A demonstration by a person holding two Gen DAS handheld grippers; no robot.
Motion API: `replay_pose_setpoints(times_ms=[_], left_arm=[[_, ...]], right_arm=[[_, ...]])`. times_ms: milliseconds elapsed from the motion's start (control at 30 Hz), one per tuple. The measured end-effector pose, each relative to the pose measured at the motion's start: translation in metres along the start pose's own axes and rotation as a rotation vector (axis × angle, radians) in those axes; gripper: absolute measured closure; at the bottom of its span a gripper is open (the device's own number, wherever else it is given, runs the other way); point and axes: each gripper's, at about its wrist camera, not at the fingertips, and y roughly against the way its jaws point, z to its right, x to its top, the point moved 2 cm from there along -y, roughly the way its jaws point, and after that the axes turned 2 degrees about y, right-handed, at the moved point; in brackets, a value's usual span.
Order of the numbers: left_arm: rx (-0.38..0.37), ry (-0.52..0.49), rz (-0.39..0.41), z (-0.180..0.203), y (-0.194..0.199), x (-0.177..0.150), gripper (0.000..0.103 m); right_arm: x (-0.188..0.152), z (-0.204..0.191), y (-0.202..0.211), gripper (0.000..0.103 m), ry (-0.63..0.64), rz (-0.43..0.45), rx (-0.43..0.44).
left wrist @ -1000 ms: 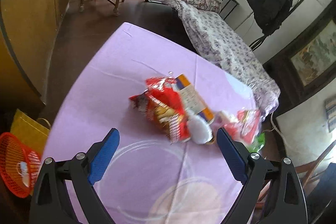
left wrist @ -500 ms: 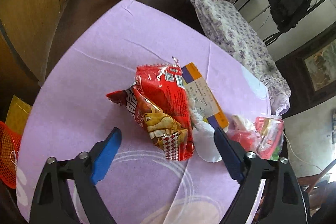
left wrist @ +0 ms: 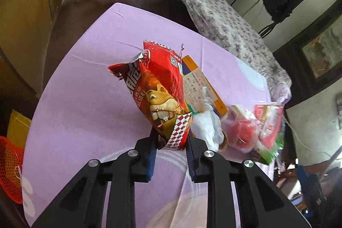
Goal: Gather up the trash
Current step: 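Close the left gripper on the red snack bag and lift it, then grasp the white plastic bag with the right gripper while the left gripper holds the snack bag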
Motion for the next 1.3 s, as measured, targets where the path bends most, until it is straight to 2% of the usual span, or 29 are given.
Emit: replay_pose_setpoints(times_ms=[267, 467, 600, 767, 900, 1133, 1300], left_arm=[[-0.023, 0.004, 0.053, -0.027, 0.035, -0.017, 0.079], [0.005, -0.007, 0.091, -0.047, 0.047, -0.028, 0.079], [0.008, -0.023, 0.081, -0.049, 0.04, -0.03, 0.079], [-0.01, -0.045, 0.048, -0.05, 0.032, -0.03, 0.079], [-0.023, -0.043, 0.043, -0.052, 0.032, -0.03, 0.079], [-0.026, -0.055, 0.042, -0.052, 0.033, -0.031, 0.078], [-0.018, -0.057, 0.046, -0.053, 0.033, -0.03, 0.078]], right_arm=[[-0.002, 0.002, -0.004, 0.007, 0.011, -0.012, -0.017], [-0.005, -0.007, -0.009, 0.007, 0.031, -0.018, -0.028], [-0.012, -0.026, -0.012, 0.007, 0.099, -0.017, -0.011], [-0.025, -0.054, -0.021, 0.007, 0.192, -0.073, 0.047], [-0.031, -0.077, -0.033, 0.008, 0.285, -0.1, 0.055], [-0.028, -0.095, -0.081, 0.033, 0.331, -0.198, 0.031], [-0.024, -0.104, -0.107, 0.043, 0.361, -0.219, -0.005]])
